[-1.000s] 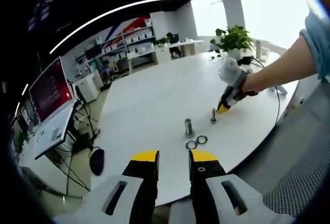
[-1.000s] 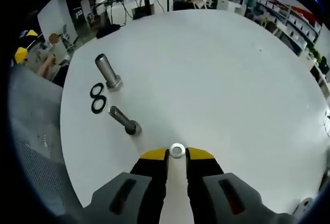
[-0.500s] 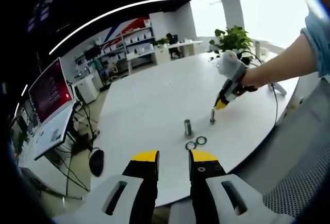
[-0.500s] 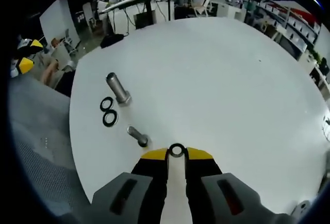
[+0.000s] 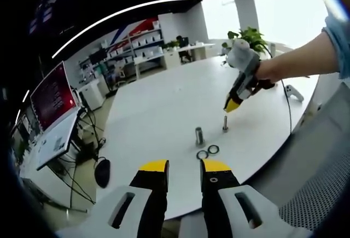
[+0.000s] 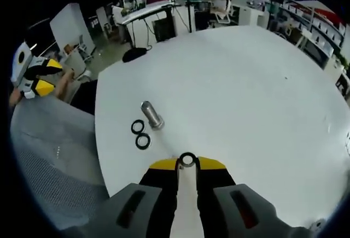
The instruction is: Place the washer onto the threaded stud by aligning its center hole with the stud, sliding it down to the base, and recovering from edge contact or off-axis alignment until the washer reaches the visible bottom stop.
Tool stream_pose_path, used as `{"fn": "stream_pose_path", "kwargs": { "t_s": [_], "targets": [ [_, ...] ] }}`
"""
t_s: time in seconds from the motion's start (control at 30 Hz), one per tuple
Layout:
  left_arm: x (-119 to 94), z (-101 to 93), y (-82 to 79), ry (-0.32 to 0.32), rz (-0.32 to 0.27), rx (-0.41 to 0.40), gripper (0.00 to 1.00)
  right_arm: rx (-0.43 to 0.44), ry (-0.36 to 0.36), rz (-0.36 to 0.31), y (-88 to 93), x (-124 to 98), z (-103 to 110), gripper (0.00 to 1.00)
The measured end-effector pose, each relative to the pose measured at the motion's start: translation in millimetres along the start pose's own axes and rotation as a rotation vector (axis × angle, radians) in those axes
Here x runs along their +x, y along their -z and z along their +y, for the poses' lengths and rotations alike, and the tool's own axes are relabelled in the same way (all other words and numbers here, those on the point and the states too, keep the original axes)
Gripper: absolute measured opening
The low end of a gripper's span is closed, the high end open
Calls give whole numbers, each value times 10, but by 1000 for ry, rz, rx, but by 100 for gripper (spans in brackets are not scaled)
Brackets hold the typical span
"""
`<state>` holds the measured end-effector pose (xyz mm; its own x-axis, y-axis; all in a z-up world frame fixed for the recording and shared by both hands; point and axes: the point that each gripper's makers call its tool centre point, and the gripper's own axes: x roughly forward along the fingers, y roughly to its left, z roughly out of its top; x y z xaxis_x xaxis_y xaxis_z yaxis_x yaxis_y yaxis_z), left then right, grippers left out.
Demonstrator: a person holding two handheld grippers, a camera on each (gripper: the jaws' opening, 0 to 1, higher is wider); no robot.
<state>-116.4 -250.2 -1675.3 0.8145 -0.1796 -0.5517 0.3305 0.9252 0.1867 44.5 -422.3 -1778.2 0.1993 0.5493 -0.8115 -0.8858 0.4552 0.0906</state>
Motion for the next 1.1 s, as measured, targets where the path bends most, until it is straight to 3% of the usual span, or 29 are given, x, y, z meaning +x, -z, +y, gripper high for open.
{"fn": "stream_pose_path", "kwargs": {
  "t_s": [0.53,1.1],
  "targets": [
    [-4,8,-13,-3,-7,-3,20,-91,-21,74,21,108,150,13],
    [-4,13,-13,-5,-7,-5,20,-109,-32,110,88,194,190,13]
  ]
}}
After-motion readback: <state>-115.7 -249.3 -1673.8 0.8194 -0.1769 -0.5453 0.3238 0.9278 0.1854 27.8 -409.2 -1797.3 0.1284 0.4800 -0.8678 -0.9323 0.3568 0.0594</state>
